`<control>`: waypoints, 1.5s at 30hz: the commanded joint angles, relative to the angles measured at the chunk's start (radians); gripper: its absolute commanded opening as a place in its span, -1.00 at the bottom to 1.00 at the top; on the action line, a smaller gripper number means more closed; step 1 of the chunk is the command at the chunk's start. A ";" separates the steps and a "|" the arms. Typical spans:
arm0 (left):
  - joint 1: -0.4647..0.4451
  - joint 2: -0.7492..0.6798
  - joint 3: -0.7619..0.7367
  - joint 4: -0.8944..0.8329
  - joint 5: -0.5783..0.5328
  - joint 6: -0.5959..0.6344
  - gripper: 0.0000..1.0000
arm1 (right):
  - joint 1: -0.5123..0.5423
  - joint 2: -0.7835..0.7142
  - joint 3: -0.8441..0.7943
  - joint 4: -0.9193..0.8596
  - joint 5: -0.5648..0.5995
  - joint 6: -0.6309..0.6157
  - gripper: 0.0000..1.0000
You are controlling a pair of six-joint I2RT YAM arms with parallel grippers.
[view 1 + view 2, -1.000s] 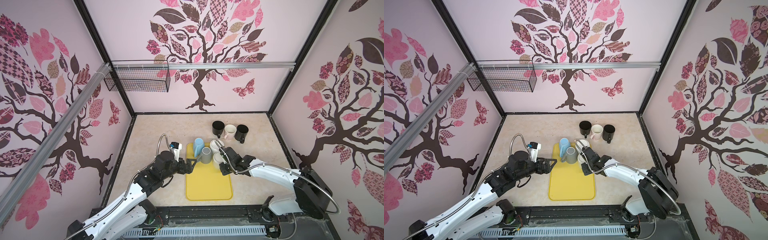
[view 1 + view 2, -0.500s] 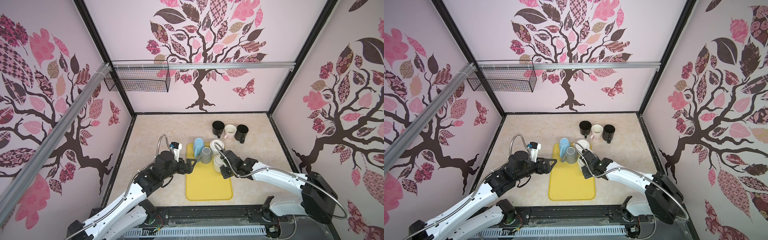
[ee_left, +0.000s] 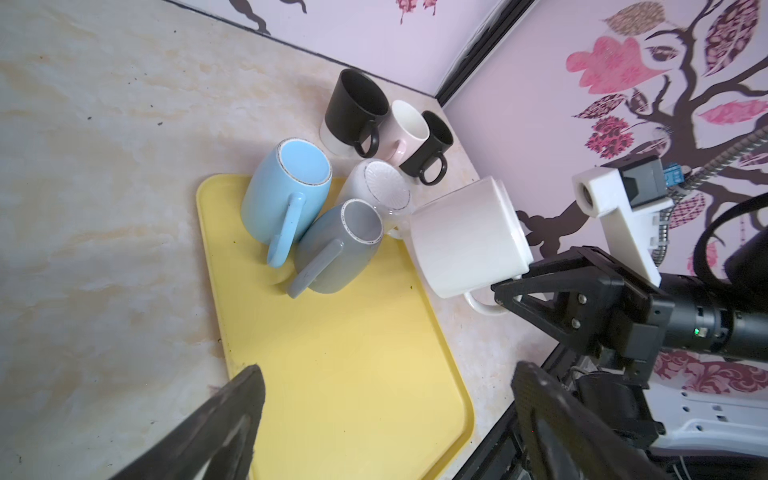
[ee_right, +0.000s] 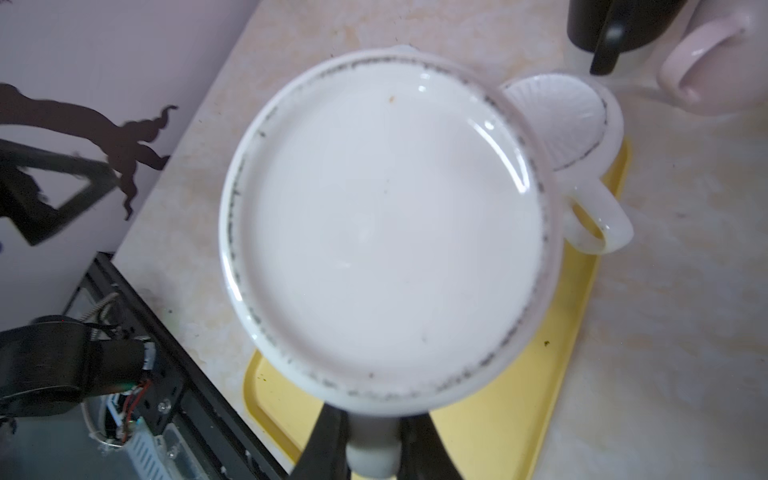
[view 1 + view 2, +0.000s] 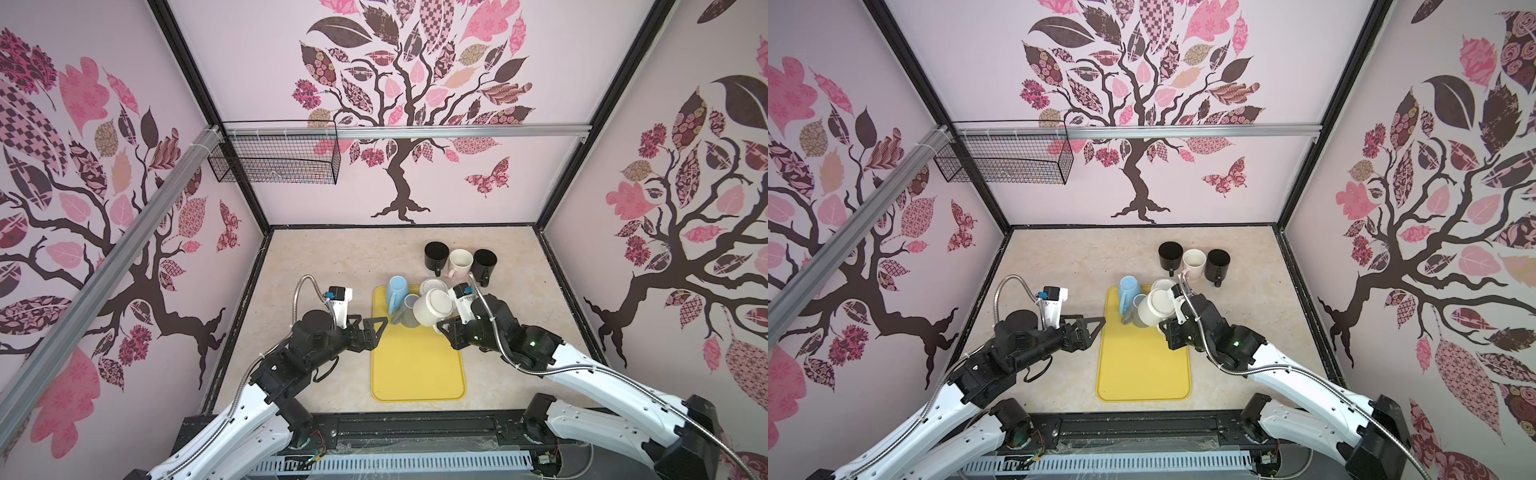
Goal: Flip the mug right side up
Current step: 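Grasp the cream mug's handle with the right gripper and lift it upward, then close the left gripper on the raised mug's handle beside the right gripper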
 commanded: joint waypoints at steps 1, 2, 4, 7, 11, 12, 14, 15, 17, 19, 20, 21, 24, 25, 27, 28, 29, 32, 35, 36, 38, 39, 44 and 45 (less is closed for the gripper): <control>0.006 -0.058 -0.027 0.022 0.004 -0.004 0.92 | 0.006 -0.036 0.058 0.134 -0.049 0.027 -1.00; 0.007 -0.062 -0.018 0.012 0.010 0.001 0.93 | 0.006 -0.036 0.066 0.139 -0.059 0.027 -1.00; 0.006 -0.055 -0.006 0.003 0.034 -0.001 0.92 | 0.006 -0.037 0.082 0.155 -0.079 0.036 -1.00; 0.006 -0.057 -0.013 0.058 0.080 -0.031 0.89 | 0.005 -0.051 0.078 0.224 -0.122 0.073 -1.00; 0.006 -0.089 -0.056 0.217 0.164 -0.104 0.88 | 0.006 -0.059 0.077 0.317 -0.168 0.105 -1.00; 0.007 -0.100 -0.077 0.280 0.184 -0.132 0.87 | 0.005 -0.058 0.074 0.343 -0.176 0.115 -1.00; 0.006 -0.111 -0.109 0.380 0.213 -0.186 0.86 | 0.006 -0.056 0.063 0.401 -0.196 0.139 -1.00; 0.006 -0.110 -0.122 0.430 0.229 -0.212 0.85 | 0.006 -0.054 0.054 0.438 -0.206 0.156 -1.00; 0.005 -0.101 -0.142 0.522 0.249 -0.251 0.82 | 0.005 -0.050 0.037 0.514 -0.229 0.196 -1.00; 0.006 -0.081 -0.155 0.587 0.262 -0.286 0.76 | 0.005 -0.050 0.009 0.617 -0.248 0.245 -1.00; 0.006 -0.069 -0.160 0.619 0.270 -0.300 0.75 | 0.006 -0.046 -0.004 0.661 -0.260 0.261 -1.00; 0.006 -0.054 -0.171 0.660 0.278 -0.318 0.73 | 0.006 -0.039 -0.018 0.707 -0.273 0.287 -1.00; 0.006 -0.009 -0.185 0.739 0.282 -0.348 0.67 | 0.006 -0.023 -0.069 0.879 -0.317 0.353 -1.00; 0.005 0.005 -0.189 0.763 0.281 -0.357 0.63 | 0.006 -0.015 -0.079 0.919 -0.333 0.372 -1.00; 0.006 0.034 -0.194 0.817 0.284 -0.378 0.55 | 0.006 -0.003 -0.087 0.969 -0.364 0.397 -1.00; 0.006 0.052 -0.196 0.845 0.289 -0.392 0.50 | 0.005 -0.004 -0.098 0.999 -0.369 0.407 -1.00; 0.007 0.067 -0.194 0.860 0.294 -0.403 0.47 | 0.006 -0.004 -0.107 1.026 -0.370 0.420 -1.00; 0.006 0.111 -0.198 0.917 0.302 -0.428 0.34 | 0.006 -0.002 -0.103 1.036 -0.380 0.426 -1.00; 0.006 0.137 -0.204 0.960 0.308 -0.459 0.30 | 0.006 -0.006 -0.114 1.072 -0.381 0.438 -1.00; 0.006 0.143 -0.212 0.984 0.308 -0.470 0.28 | 0.006 -0.006 -0.110 1.067 -0.386 0.436 -1.00; 0.007 0.157 -0.219 1.017 0.315 -0.490 0.27 | 0.005 -0.004 -0.113 1.080 -0.384 0.439 -1.00; 0.007 0.165 -0.221 1.035 0.321 -0.502 0.26 | 0.006 0.000 -0.116 1.095 -0.391 0.442 -1.00; 0.006 0.204 -0.232 1.135 0.335 -0.557 0.18 | 0.005 0.041 -0.127 1.170 -0.416 0.478 -1.00; 0.006 0.208 -0.232 1.142 0.333 -0.564 0.17 | 0.005 0.048 -0.133 1.191 -0.417 0.487 -1.00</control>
